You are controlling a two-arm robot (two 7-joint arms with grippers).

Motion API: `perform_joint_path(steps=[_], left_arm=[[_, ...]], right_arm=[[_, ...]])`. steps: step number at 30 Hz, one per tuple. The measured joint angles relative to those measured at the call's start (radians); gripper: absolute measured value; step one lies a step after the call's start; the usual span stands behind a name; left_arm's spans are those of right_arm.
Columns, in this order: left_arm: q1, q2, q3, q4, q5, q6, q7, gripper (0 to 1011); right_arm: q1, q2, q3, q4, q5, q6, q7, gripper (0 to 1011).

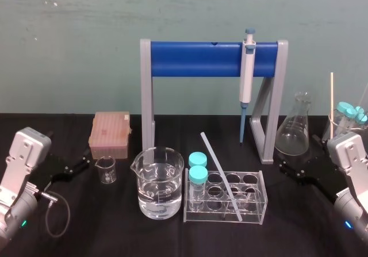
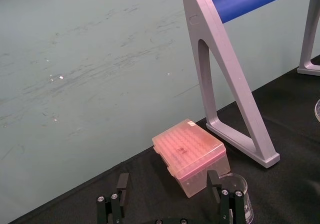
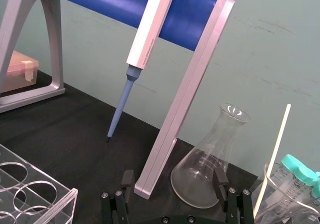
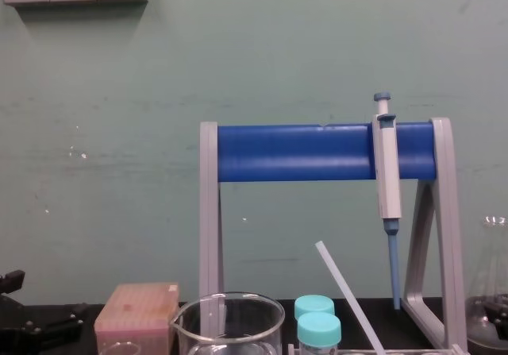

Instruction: Pick up the stirring rod with one hand, then place it down.

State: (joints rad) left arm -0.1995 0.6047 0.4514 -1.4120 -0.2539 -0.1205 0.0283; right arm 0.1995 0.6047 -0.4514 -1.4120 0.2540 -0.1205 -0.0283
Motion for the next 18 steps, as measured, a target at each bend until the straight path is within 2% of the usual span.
perform_joint_path(steps=[18], left_arm=[[0.000,0.000,0.000,0.000,0.000,0.000,0.000,1000]], right_arm=[[0.000,0.000,0.000,0.000,0.000,0.000,0.000,1004]])
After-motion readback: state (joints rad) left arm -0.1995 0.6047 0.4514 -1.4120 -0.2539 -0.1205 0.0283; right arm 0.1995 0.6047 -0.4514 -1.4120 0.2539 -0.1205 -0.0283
